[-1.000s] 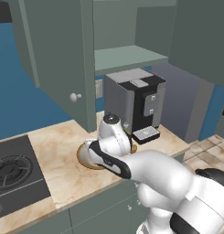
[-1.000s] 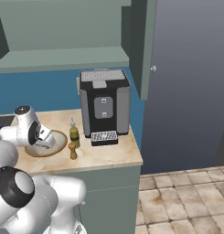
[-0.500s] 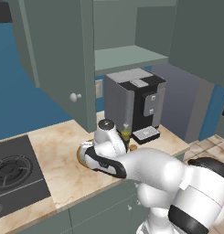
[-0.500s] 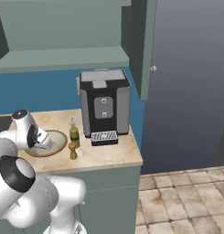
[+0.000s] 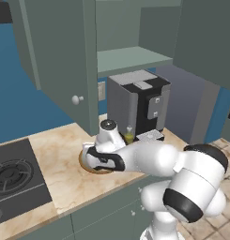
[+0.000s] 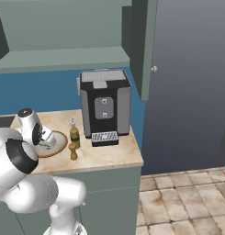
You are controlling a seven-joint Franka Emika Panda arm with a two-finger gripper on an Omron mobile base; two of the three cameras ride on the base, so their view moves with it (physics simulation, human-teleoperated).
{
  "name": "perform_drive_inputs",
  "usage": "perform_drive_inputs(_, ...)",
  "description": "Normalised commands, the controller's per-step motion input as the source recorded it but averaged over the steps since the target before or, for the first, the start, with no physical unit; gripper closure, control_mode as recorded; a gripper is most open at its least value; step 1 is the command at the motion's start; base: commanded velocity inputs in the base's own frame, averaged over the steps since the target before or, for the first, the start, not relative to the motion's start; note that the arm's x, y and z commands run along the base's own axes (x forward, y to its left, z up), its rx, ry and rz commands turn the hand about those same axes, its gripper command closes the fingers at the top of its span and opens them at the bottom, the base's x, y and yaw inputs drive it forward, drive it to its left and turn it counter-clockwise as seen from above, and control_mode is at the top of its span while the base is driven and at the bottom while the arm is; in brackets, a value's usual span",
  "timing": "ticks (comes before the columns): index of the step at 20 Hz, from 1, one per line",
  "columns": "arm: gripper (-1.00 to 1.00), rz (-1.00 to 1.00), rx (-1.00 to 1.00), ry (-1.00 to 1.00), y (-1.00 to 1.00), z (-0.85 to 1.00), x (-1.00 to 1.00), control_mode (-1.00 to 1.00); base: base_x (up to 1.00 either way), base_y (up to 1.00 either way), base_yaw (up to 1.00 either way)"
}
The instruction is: Retrieve the bottle and the shaker from the cabinet and place them next to the mixing bowl on the counter. Then add garlic from the fridge to the mixing bowl.
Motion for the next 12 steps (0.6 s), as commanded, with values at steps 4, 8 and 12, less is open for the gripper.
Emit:
perform_drive_inputs(4, 1.00, 0.00, 0.00, 0.00, 0.00, -0.16, 0.09, -1.00, 0.00, 0.00, 0.00)
perform_drive_inputs(8, 1.00, 0.00, 0.00, 0.00, 0.00, -0.19, 0.11, -1.00, 0.00, 0.00, 0.00)
perform_drive_inputs(12, 1.00, 0.00, 0.00, 0.00, 0.00, -0.01, 0.01, -1.00, 0.00, 0.00, 0.00)
